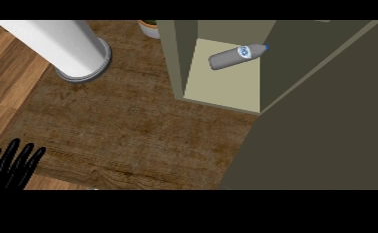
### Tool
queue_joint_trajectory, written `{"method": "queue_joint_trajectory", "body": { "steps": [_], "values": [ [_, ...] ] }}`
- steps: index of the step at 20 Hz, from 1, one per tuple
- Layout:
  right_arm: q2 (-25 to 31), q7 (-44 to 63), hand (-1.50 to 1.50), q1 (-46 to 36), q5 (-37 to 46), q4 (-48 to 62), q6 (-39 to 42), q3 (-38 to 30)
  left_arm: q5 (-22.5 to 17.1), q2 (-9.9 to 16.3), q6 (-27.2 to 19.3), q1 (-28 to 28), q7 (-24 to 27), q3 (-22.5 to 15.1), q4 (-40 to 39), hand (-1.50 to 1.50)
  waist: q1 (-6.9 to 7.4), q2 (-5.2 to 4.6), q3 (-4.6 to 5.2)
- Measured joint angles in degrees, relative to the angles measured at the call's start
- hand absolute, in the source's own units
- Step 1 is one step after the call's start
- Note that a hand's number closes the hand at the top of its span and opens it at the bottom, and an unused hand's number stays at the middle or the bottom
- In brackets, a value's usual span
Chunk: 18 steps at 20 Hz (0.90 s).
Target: Pick up the bottled water, place it into the cabinet and close the cabinet
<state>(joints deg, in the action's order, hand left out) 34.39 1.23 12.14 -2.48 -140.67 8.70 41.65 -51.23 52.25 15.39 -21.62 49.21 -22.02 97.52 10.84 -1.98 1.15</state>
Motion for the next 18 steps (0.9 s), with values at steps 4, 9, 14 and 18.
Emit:
{"method": "queue_joint_trajectory", "body": {
  "steps": [4,9,14,18],
  "values": [
    [-2.66,3.99,1.50,-2.92,-3.04,1.80,0.61,0.31,-0.67,1.07,0.84,0.15,-0.49,0.97,0.02,-1.50,0.27,-0.20,-0.02],
    [-7.09,8.24,1.50,-6.29,-8.60,4.90,1.49,0.92,-1.50,1.89,1.48,-0.03,-0.80,2.18,-0.23,-1.50,0.82,-0.54,-0.13],
    [-10.83,11.12,1.50,-9.90,-16.27,9.40,3.15,-1.63,-2.38,2.67,2.12,0.07,-1.23,3.46,-0.33,-1.50,0.83,-0.82,-0.36],
    [-13.70,13.29,1.50,-14.79,-23.10,16.15,4.50,-6.42,-3.19,3.11,2.54,-0.11,-1.65,4.30,-0.33,-1.50,0.58,-0.71,-0.57]
  ]
}}
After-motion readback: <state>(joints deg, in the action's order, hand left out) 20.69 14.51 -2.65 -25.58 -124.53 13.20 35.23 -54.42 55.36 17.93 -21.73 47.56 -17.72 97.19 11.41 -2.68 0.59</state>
